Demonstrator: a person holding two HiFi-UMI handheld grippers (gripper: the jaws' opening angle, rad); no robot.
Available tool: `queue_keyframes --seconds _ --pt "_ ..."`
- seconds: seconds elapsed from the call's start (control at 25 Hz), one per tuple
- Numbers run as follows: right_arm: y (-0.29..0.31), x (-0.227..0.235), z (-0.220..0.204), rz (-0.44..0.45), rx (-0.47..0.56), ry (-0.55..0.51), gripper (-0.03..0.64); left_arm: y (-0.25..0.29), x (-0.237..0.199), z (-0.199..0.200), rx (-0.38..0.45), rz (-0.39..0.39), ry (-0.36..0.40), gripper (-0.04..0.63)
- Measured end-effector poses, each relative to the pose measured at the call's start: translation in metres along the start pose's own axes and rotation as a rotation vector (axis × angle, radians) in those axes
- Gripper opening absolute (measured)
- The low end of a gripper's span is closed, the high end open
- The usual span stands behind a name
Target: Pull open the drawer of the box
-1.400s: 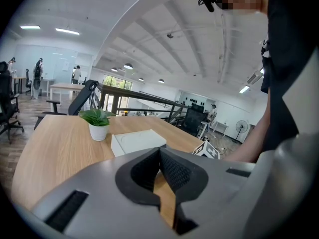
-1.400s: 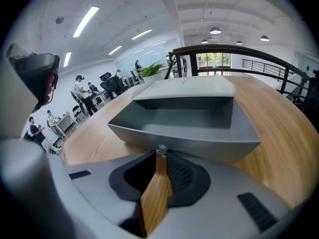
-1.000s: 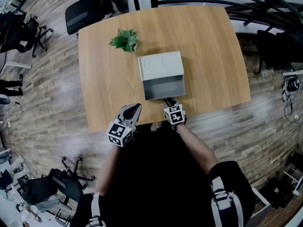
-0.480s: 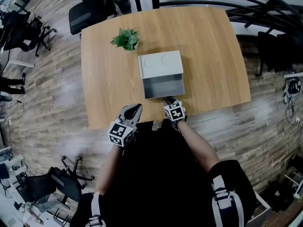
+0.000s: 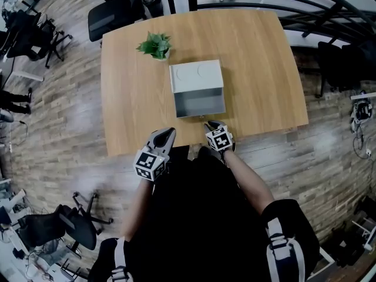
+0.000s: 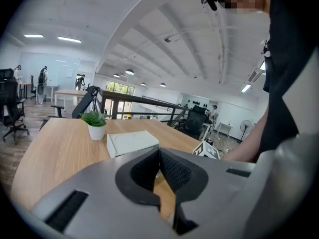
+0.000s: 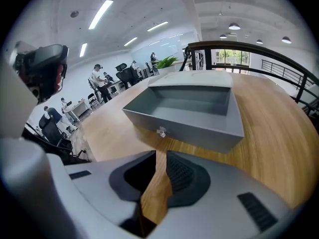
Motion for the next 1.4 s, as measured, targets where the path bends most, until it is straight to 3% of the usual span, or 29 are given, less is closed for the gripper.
queue_keyframes --seconds 0.32,0.64,0.96,1.4 --pt "-0.041 0.005 -0.021 0.086 0.084 -0.035 0.025 -0.005 0.02 -0.016 0.022 0.027 -0.033 0.025" --pt "-0.091 0.004 -0.024 0.071 0.22 -0.038 0.025 -0.004 0.037 -0.03 0.019 0.002 -0.038 0.023" --pt "-0.149 0.012 -0.016 0.031 0.332 -0.059 0.025 0.011 0.053 -0.015 0.029 -0.034 0.001 0.023" --pt "-0.169 -0.006 0.012 -0.008 0.413 -0.154 0.025 0.001 0.062 -0.023 -0.01 -0.05 0.014 0.025"
Point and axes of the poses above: the fingertips, and each gripper's own axes: y forward along the fingers, x to its right, z out of its top, the point moved 6 cm from there along -y, backward along the fingers, and after that the axes turned 2 degrees about -z, right-handed, at the moved point
